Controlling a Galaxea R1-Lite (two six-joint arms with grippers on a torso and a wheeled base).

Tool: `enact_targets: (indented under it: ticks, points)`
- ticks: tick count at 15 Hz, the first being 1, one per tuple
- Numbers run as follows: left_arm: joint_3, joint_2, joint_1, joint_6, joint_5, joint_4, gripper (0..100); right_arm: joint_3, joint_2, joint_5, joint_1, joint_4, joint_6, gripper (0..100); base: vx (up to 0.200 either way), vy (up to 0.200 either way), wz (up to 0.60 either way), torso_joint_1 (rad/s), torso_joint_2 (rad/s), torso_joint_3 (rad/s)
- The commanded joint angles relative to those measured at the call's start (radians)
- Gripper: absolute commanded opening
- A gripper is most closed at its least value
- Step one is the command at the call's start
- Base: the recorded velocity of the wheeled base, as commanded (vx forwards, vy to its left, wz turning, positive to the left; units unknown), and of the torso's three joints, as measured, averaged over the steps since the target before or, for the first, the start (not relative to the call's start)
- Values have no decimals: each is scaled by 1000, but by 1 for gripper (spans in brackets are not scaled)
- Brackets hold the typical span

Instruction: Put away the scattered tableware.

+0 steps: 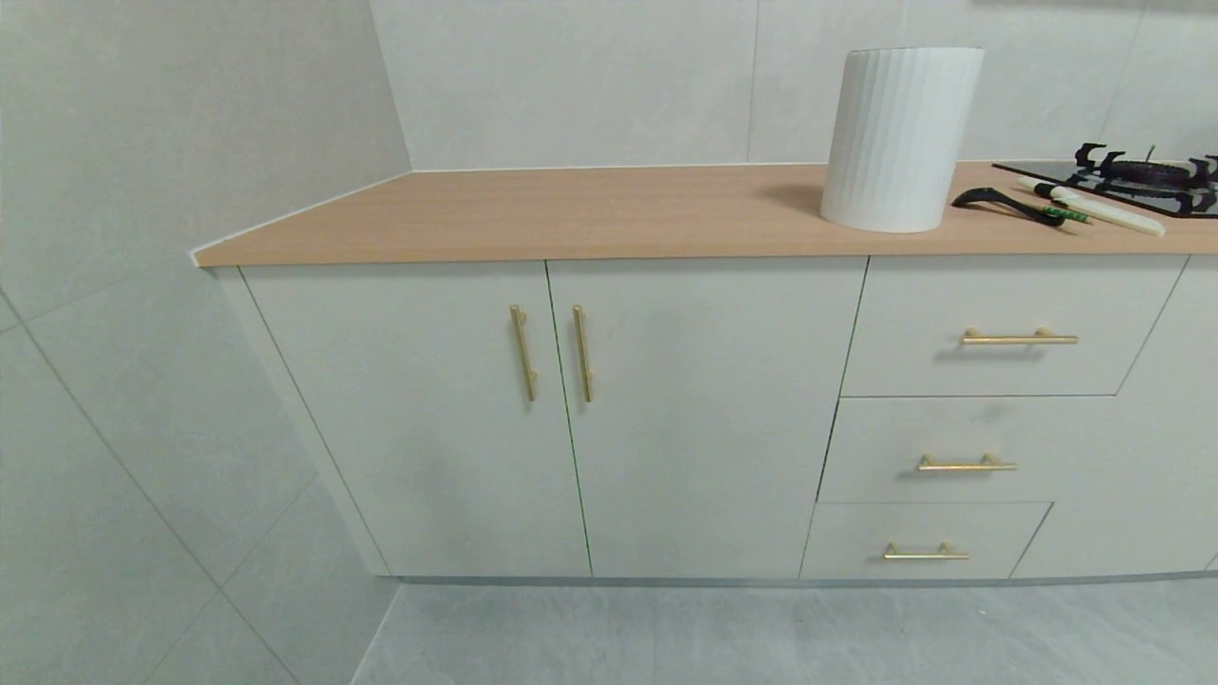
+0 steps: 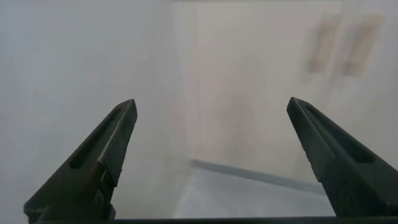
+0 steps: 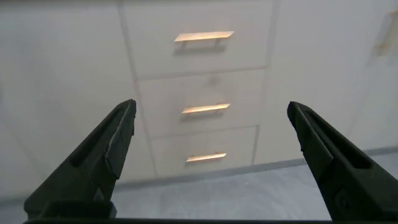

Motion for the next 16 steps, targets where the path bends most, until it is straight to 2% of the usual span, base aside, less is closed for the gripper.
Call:
enact_targets:
  ticks: [1, 4, 5, 6, 8, 10, 12, 16]
  points:
    - [53, 0, 1, -1, -73, -14, 100, 96, 2, 43, 0, -9, -13, 100, 0, 0, 0, 0, 0, 0]
    - [94, 0, 1, 8, -160, -14, 100, 96, 2, 92, 0, 6, -5, 100, 0, 0, 0, 0, 0, 0]
    - [96, 0, 1, 8, -185, -5, 100, 93, 2, 123, 0, 61, -6, 100, 0, 0, 0, 0, 0, 0]
    - [96, 0, 1, 7, -197, 3, 100, 93, 2, 124, 0, 52, -6, 100, 0, 0, 0, 0, 0, 0]
    - [94, 0, 1, -8, -259, 47, 100, 96, 2, 132, 0, 41, -5, 100, 0, 0, 0, 0, 0, 0]
    - [94, 0, -2, -15, -271, 46, 100, 96, 2, 134, 0, 41, -6, 100, 0, 0, 0, 0, 0, 0]
    - [92, 0, -7, -39, -280, 46, 100, 96, 2, 134, 0, 41, -6, 100, 0, 0, 0, 0, 0, 0]
    - [92, 0, -7, -39, -279, 46, 100, 96, 2, 134, 0, 41, 0, 100, 0, 0, 0, 0, 0, 0]
